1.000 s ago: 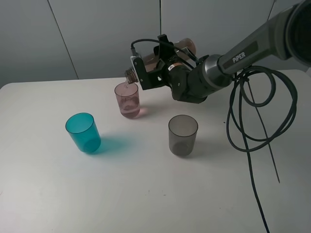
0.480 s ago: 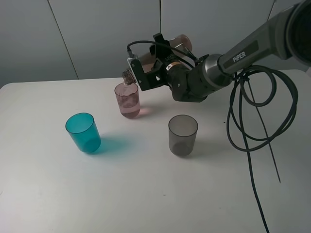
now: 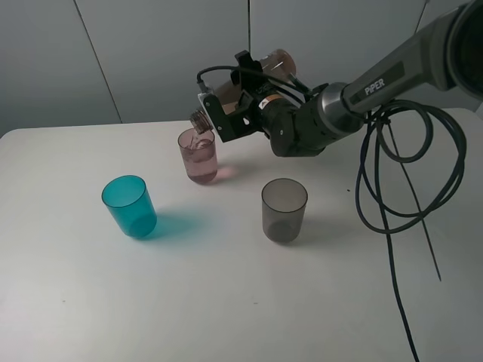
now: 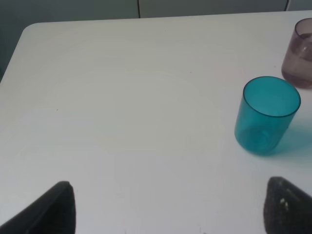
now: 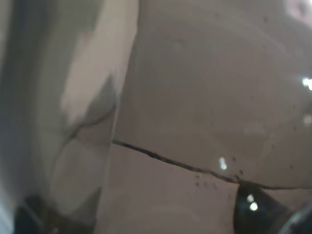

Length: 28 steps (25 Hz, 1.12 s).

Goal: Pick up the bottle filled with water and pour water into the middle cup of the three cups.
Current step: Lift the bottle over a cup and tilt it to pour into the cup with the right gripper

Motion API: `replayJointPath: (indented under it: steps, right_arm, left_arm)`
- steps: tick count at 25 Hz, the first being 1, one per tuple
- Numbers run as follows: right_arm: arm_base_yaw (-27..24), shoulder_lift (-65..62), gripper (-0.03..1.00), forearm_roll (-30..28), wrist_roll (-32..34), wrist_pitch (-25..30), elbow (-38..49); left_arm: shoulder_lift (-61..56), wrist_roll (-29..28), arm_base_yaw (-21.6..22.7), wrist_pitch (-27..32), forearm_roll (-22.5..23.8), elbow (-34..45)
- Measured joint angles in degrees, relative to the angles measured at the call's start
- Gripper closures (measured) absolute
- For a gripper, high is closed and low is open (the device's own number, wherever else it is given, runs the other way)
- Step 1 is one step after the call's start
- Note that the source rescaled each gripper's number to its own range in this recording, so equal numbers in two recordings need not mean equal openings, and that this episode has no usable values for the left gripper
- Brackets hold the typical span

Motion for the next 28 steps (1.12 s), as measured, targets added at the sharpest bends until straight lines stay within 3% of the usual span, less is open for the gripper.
replayJointPath:
  steps: [28]
  right_arm:
    - [-0.13, 0.00, 0.97, -7.59, 0.00, -0.76, 0.00]
  left_arm:
    - [0.00, 0.00, 0.00, 0.00, 0.00, 0.00]
